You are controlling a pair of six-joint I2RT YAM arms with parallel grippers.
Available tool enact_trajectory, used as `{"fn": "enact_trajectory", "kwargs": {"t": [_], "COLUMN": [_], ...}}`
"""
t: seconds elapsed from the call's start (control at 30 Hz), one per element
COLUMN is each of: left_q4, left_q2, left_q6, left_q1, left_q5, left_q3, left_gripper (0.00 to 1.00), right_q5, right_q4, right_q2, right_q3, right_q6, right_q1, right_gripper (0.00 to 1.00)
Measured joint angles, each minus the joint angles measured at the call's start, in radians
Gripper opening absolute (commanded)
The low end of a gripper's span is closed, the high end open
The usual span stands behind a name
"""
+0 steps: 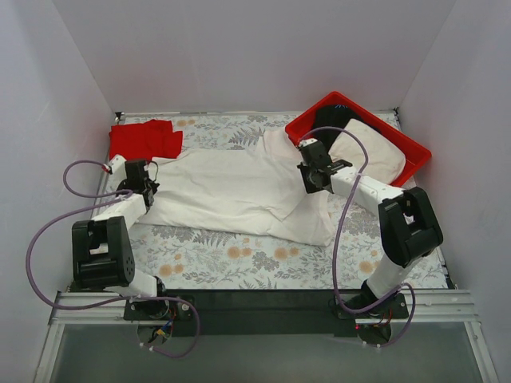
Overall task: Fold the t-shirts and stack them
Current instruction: Fold the tshirt
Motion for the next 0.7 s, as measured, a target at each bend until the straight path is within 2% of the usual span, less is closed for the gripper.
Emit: {"fn": "enact_trajectory", "kwargs": {"t": [0.1, 0.17, 0.2, 0.23, 0.27, 0.3, 0.37, 0.4, 0.47, 0.6, 0.7], "left_q4": [-0.007, -0.02, -0.029, -0.037, -0.043, -0.048, -0.056, -0.061, -0.072, -0.076, -0.053], "left_q2": [0.032, 0.045, 0.049, 0.051, 0.053, 0.053, 0.048, 0.042, 0.013, -0.09, -0.178], "left_q6": [0.011, 0.019, 0.023, 0.026, 0.029, 0.032, 0.036, 0.039, 0.035, 0.026, 0.022], "left_q1": [0.002, 0.003, 0.003, 0.003, 0.004, 0.004, 0.004, 0.004, 0.004, -0.012, -0.079], "left_q5": [0.002, 0.003, 0.004, 0.003, 0.002, -0.002, -0.016, -0.021, -0.035, -0.071, -0.111], "left_q3": [0.023, 0.031, 0.035, 0.039, 0.041, 0.043, 0.049, 0.051, 0.052, 0.051, 0.031], "left_gripper": [0.0, 0.09, 0.15, 0.34, 0.44, 0.53, 0.76, 0.82, 0.89, 0.9, 0.9], "right_q5": [0.0, 0.0, 0.0, -0.001, 0.0, 0.0, 0.003, 0.003, -0.001, -0.017, -0.048], "right_q4": [0.001, -0.001, -0.001, -0.002, -0.003, -0.006, -0.013, -0.016, -0.017, -0.028, -0.01], "right_q2": [0.03, 0.042, 0.047, 0.05, 0.053, 0.054, 0.055, 0.053, 0.036, -0.058, -0.159], "right_q3": [0.015, 0.018, 0.019, 0.021, 0.024, 0.031, 0.047, 0.057, 0.064, 0.06, 0.029], "right_q6": [-0.004, -0.004, -0.004, -0.004, -0.003, -0.004, -0.003, -0.003, -0.002, 0.003, 0.016], "right_q1": [-0.005, -0.008, -0.009, -0.009, -0.009, -0.009, -0.009, -0.01, -0.01, 0.003, 0.042], "right_gripper": [0.01, 0.01, 0.06, 0.12, 0.18, 0.29, 0.36, 0.4, 0.44, 0.5, 0.5]}}
